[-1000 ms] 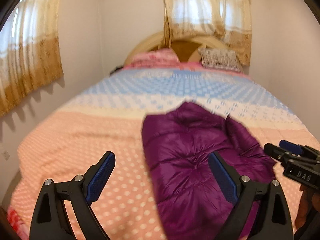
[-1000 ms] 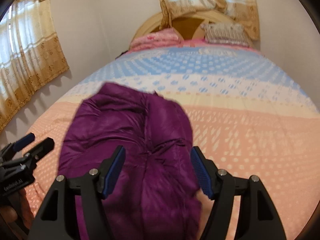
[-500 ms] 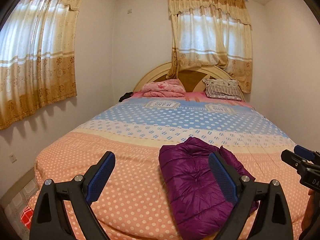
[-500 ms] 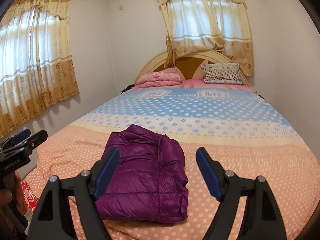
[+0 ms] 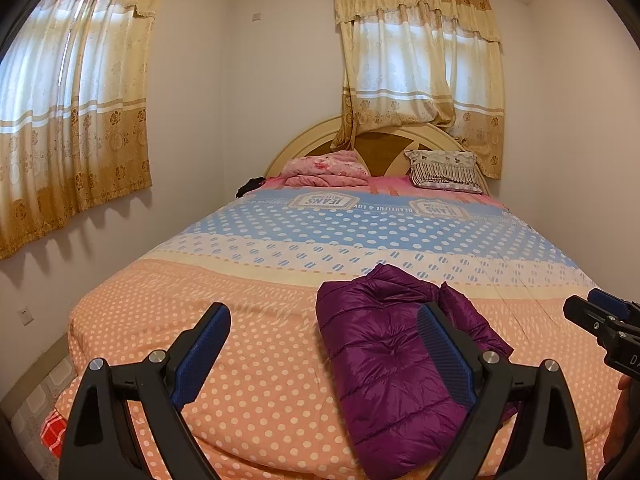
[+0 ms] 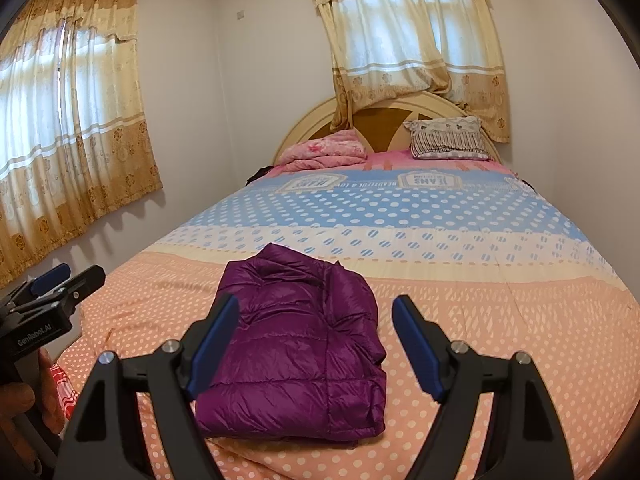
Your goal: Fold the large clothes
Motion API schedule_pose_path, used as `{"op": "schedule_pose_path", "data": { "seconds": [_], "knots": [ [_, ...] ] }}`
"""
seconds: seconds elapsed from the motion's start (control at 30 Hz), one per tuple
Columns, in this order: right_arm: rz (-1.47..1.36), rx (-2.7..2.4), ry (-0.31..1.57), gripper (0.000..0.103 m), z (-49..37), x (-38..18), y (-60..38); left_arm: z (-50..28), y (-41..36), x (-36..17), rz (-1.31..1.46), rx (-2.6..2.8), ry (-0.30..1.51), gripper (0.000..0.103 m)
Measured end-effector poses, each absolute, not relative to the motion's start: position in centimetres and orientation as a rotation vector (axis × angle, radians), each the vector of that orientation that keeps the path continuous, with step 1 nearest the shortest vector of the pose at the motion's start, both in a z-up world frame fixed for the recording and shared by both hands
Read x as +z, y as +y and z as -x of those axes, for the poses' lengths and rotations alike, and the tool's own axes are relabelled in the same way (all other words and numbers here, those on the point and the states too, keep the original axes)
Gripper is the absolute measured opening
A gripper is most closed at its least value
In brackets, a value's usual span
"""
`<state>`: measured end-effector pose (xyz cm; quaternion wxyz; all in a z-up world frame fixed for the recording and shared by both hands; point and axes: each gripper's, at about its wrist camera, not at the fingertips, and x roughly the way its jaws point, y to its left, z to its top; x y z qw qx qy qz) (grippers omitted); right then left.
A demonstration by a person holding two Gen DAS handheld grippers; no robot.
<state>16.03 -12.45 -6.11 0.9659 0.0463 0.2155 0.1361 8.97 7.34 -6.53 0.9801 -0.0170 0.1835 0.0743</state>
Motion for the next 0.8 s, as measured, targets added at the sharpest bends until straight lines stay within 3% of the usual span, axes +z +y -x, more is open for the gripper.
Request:
{"op": "schedule_pose_path", "data": {
  "seconds": [0.8],
  "knots": [
    [-0.103,0.288,0.449,0.082,-16.00,-6.51,-12.11,-9.26,7.64,-7.11,0.024,0.145,0.379,0.095]
  ]
}}
